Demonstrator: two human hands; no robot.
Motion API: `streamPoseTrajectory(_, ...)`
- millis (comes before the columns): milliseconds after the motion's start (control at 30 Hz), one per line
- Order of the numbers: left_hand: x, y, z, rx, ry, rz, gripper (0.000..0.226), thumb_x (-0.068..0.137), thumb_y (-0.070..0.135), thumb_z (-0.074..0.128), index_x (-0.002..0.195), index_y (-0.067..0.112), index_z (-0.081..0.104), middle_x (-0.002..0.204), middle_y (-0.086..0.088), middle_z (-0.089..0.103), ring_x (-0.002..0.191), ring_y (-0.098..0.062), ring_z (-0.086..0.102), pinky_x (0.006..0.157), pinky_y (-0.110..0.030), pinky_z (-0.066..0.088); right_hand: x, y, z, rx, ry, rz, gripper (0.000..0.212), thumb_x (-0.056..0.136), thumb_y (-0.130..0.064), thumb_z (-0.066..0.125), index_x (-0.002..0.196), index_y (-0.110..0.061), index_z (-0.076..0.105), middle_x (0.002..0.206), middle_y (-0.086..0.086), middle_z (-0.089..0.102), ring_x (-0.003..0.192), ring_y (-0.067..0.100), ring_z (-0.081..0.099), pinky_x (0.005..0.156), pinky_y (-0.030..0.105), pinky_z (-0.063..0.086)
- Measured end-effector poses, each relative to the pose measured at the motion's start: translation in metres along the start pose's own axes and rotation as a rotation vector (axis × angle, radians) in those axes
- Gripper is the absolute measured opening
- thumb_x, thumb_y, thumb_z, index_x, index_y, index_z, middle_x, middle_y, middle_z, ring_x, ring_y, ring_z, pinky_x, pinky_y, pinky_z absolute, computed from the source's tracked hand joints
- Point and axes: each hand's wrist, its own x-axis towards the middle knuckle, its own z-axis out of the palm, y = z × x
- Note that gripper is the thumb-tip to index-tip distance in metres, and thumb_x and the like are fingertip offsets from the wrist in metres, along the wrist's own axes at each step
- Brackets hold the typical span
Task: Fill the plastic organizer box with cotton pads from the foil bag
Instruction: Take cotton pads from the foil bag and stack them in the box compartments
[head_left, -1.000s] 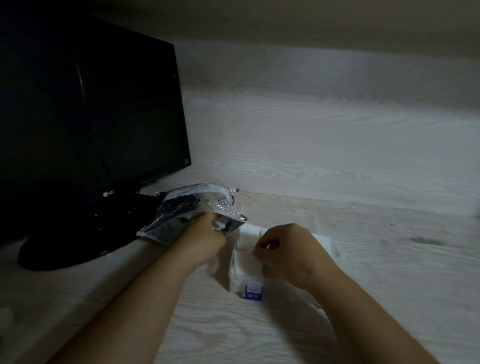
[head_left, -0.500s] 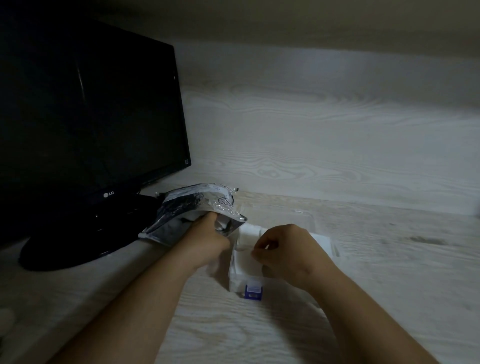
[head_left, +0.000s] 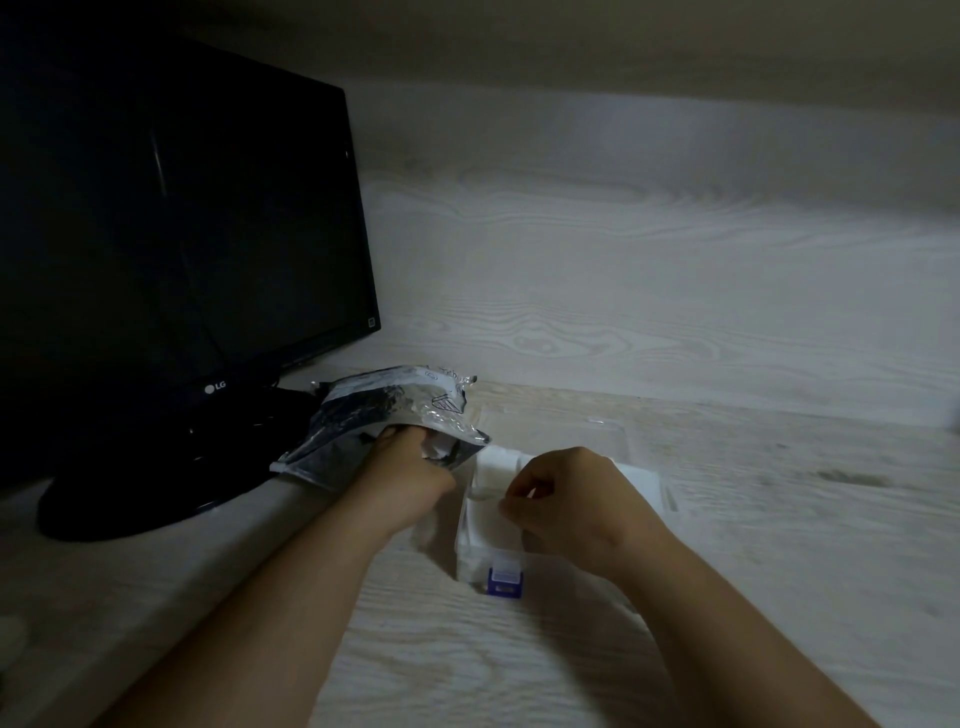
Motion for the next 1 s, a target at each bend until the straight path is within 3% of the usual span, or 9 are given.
streamPoseTrajectory(133, 0.0007, 0.0005, 0.0006, -0.005, 0.01, 0.013, 0.048, 0.066, 0.017, 0.066, 0.114, 0.024, 0.061, 0.118, -0.004, 0.061, 0.108, -0.024, 0.058, 0.088, -0.032, 0.048, -0.0009, 0.0004, -0.0003, -0.001, 0.001, -0.004, 0.007, 0.084, -0.027, 0.068, 0.085, -0.024, 0.074, 0.085, -0.003, 0.071, 0.077, 0.014, 0.07, 0.078, 0.037, 0.059)
streamPoseTrajectory(300, 0.0007, 0.0003, 0.0011, -0.007, -0.039, 0.001, 0.063, 0.063, 0.024, 0.071, 0.124, 0.021, 0.056, 0.121, -0.004, 0.058, 0.107, -0.021, 0.058, 0.091, -0.031, 0.048, -0.0009, 0.0, 0.0, 0.014, -0.005, 0.007, 0.007, 0.084, -0.027, 0.068, 0.085, -0.023, 0.074, 0.08, -0.002, 0.072, 0.074, 0.013, 0.071, 0.077, 0.038, 0.059)
streamPoseTrajectory(400, 0.001, -0.0011, 0.0015, 0.067, -0.025, 0.003, 0.079, 0.057, 0.033, 0.068, 0.133, 0.022, 0.05, 0.134, -0.006, 0.046, 0.116, -0.025, 0.053, 0.1, -0.038, 0.047, -0.0017, 0.0001, -0.0002, 0.019, -0.005, 0.004, 0.007, 0.085, -0.026, 0.068, 0.085, -0.022, 0.074, 0.077, 0.0, 0.073, 0.068, 0.011, 0.071, 0.076, 0.038, 0.06)
streamPoseTrajectory(500, 0.0003, 0.0, 0.001, 0.051, 0.02, -0.015, 0.076, 0.06, 0.03, 0.07, 0.133, 0.02, 0.05, 0.135, -0.009, 0.041, 0.117, -0.027, 0.052, 0.101, -0.039, 0.045, -0.0015, 0.0007, 0.0, 0.02, -0.002, 0.001, 0.007, 0.084, -0.025, 0.067, 0.083, -0.022, 0.073, 0.073, 0.0, 0.073, 0.065, 0.01, 0.071, 0.075, 0.038, 0.06)
streamPoseTrajectory(633, 0.0012, 0.0004, 0.0005, 0.017, -0.008, 0.015, 0.063, 0.062, 0.026, 0.069, 0.124, 0.018, 0.059, 0.123, -0.004, 0.059, 0.107, -0.021, 0.059, 0.095, -0.035, 0.049, -0.0012, 0.0012, -0.0001, 0.002, 0.0, -0.005, 0.008, 0.084, -0.028, 0.067, 0.083, -0.024, 0.074, 0.073, -0.002, 0.073, 0.067, 0.008, 0.07, 0.075, 0.036, 0.059)
streamPoseTrajectory(733, 0.0006, 0.0016, 0.001, 0.0, -0.013, 0.017, 0.058, 0.067, 0.023, 0.072, 0.123, 0.017, 0.06, 0.121, -0.004, 0.061, 0.106, -0.021, 0.059, 0.094, -0.034, 0.049, -0.0017, 0.0001, -0.0006, -0.003, -0.003, -0.008, 0.007, 0.084, -0.028, 0.067, 0.083, -0.024, 0.073, 0.072, -0.003, 0.073, 0.065, 0.008, 0.07, 0.074, 0.034, 0.059)
streamPoseTrajectory(867, 0.0011, 0.0008, 0.0006, -0.033, 0.013, -0.002, 0.071, 0.061, 0.032, 0.072, 0.128, 0.016, 0.057, 0.126, -0.004, 0.058, 0.112, -0.022, 0.057, 0.098, -0.039, 0.048, -0.002, 0.0002, -0.0004, 0.002, -0.002, -0.005, 0.007, 0.084, -0.027, 0.068, 0.082, -0.024, 0.073, 0.073, -0.002, 0.072, 0.068, 0.01, 0.07, 0.076, 0.036, 0.059)
streamPoseTrajectory(1000, 0.0026, -0.0022, 0.0003, -0.057, -0.009, 0.002, 0.059, 0.072, 0.016, 0.072, 0.129, 0.018, 0.058, 0.126, -0.003, 0.061, 0.113, -0.021, 0.057, 0.099, -0.036, 0.047, -0.0023, -0.0005, -0.0009, -0.011, -0.004, -0.008, 0.008, 0.085, -0.029, 0.067, 0.085, -0.024, 0.074, 0.077, -0.003, 0.072, 0.071, 0.01, 0.07, 0.076, 0.035, 0.059)
